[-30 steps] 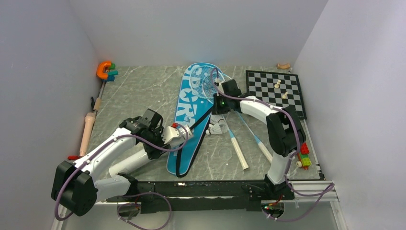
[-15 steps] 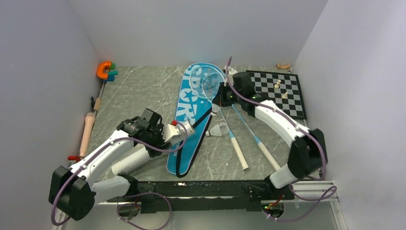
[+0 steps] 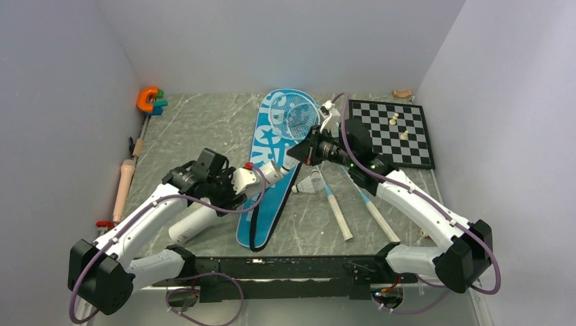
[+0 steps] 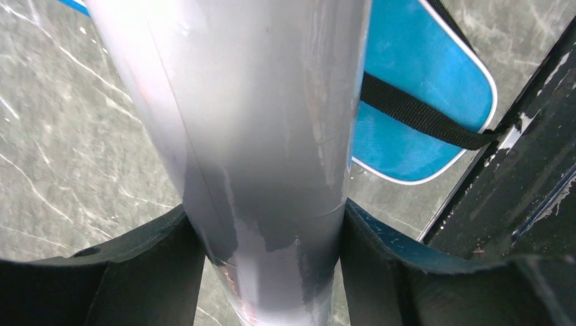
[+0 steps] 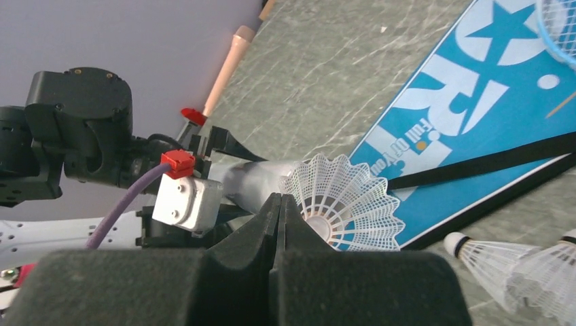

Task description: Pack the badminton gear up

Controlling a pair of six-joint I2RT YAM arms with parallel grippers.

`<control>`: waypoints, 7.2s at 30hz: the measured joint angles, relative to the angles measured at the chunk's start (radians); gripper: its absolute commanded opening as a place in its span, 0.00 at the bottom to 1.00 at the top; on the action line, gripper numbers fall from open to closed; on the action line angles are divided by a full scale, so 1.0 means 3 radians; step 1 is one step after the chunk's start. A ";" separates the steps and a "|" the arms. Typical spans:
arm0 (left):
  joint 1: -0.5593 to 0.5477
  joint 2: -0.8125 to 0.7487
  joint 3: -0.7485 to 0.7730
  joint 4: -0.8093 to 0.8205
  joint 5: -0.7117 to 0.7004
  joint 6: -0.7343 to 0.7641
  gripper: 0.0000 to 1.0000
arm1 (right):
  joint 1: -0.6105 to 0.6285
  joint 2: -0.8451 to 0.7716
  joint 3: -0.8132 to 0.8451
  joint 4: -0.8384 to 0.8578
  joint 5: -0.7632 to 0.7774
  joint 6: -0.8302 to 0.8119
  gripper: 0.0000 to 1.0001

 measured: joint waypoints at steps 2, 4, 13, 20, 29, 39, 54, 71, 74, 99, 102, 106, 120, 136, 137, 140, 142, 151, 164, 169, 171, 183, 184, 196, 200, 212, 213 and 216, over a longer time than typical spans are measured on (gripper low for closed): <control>0.0000 0.0000 0.0051 0.0008 0.0032 -0.0005 0.65 | 0.0038 0.0000 -0.0034 0.0046 0.0004 0.0067 0.00; 0.0000 0.0000 0.0093 0.0013 0.0053 -0.0025 0.65 | 0.0066 0.0001 -0.0065 0.0103 0.0006 0.0123 0.00; 0.0000 -0.0008 0.0130 0.0014 0.0123 -0.0065 0.65 | 0.0215 0.0011 -0.0226 0.0537 0.0061 0.0434 0.00; 0.0000 -0.0099 0.0130 0.0046 0.0150 -0.0098 0.64 | 0.0257 0.0028 -0.0343 0.0743 0.0064 0.0655 0.15; 0.0000 -0.0188 0.0130 0.0092 0.0163 -0.0142 0.64 | 0.0258 0.0017 -0.0434 0.0802 0.0061 0.0825 0.58; 0.0000 -0.0189 0.0130 0.0088 0.0187 -0.0141 0.64 | 0.0028 -0.0373 -0.0369 0.0359 0.0182 0.0646 0.59; 0.0000 -0.0252 0.0186 0.0003 0.0244 -0.0142 0.64 | -0.0034 0.0052 -0.0220 -0.0240 0.0197 0.0309 0.57; 0.0001 -0.0251 0.0223 -0.0094 0.0278 -0.0136 0.65 | 0.0209 0.0390 -0.0056 -0.0235 0.0083 0.0238 0.67; 0.0000 -0.0251 0.0223 -0.0127 0.0296 -0.0136 0.65 | 0.0237 0.0519 0.0056 -0.0245 0.0036 0.0216 0.78; 0.0001 -0.0286 0.0028 -0.0017 0.0261 -0.0074 0.65 | -0.0605 0.0281 -0.0816 -0.0473 0.0289 0.0098 0.70; 0.0001 -0.0323 0.0027 -0.0019 0.0259 -0.0072 0.65 | -0.0595 0.0413 -0.0838 -0.0364 0.0291 0.0099 0.63; 0.0000 -0.0367 0.0009 -0.0017 0.0257 -0.0072 0.66 | -0.0557 0.0546 -0.0843 -0.0186 0.0294 0.0100 0.58; 0.0001 -0.0373 0.0006 -0.0038 0.0254 -0.0060 0.66 | -0.0361 0.0891 -0.0853 0.0079 0.0317 0.0107 0.21; 0.0001 -0.0371 0.0006 -0.0039 0.0240 -0.0057 0.66 | -0.0296 0.0436 -0.0746 -0.0126 0.0229 0.0156 0.00; 0.0001 -0.0371 0.0006 -0.0039 0.0240 -0.0056 0.66 | -0.0296 0.0367 -0.0707 -0.0154 0.0214 0.0161 0.00; 0.0001 -0.0371 0.0003 -0.0041 0.0237 -0.0045 0.66 | -0.0296 0.0163 -0.0568 -0.0235 0.0184 0.0165 0.00; 0.0000 -0.0370 -0.0006 -0.0039 0.0238 -0.0042 0.66 | -0.0296 0.0045 -0.0468 -0.0287 0.0163 0.0165 0.00; 0.0000 -0.0329 -0.0017 -0.0070 0.0243 0.0022 0.66 | -0.0295 -0.0224 0.0019 -0.0453 0.0006 0.0165 0.00; 0.0000 -0.0334 -0.0024 -0.0074 0.0243 0.0036 0.67 | 0.0153 -0.0093 0.0191 -0.0562 -0.0238 0.0161 0.00; 0.0001 -0.0365 -0.0033 -0.0078 0.0244 0.0039 0.67 | 0.0189 -0.0022 0.0205 -0.0558 -0.0303 0.0165 0.00; 0.0000 -0.0379 -0.0034 -0.0081 0.0248 0.0041 0.67 | 0.0200 0.0031 0.0205 -0.0554 -0.0328 0.0169 0.00; 0.0000 -0.0425 -0.0034 -0.0127 0.0296 0.0043 0.67 | 0.0306 0.0248 0.0109 -0.0261 -0.0530 0.0403 0.54; 0.0000 -0.0425 -0.0034 -0.0135 0.0296 0.0045 0.67 | 0.0306 0.0248 0.0109 -0.0258 -0.0535 0.0406 0.58; 0.0000 -0.0425 -0.0034 -0.0164 0.0295 0.0051 0.67 | -0.0131 -0.0139 0.0089 -0.0397 -0.0462 0.0364 0.59; 0.0001 -0.0425 -0.0034 -0.0165 0.0296 0.0052 0.67 | -0.0135 -0.0116 0.0041 -0.0437 -0.0380 0.0304 0.61; 0.0000 -0.0388 -0.0010 -0.0187 0.0305 0.0052 0.68 | 0.0130 0.0277 0.0005 -0.0660 -0.0191 0.0090 0.68; 0.0001 -0.0384 -0.0003 -0.0191 0.0308 0.0052 0.68 | 0.0145 0.0289 0.0004 -0.0659 -0.0178 0.0086 0.67; 0.0000 -0.0371 0.0042 -0.0220 0.0336 0.0050 0.68 | 0.0201 0.0361 0.0003 -0.0647 -0.0144 0.0074 0.67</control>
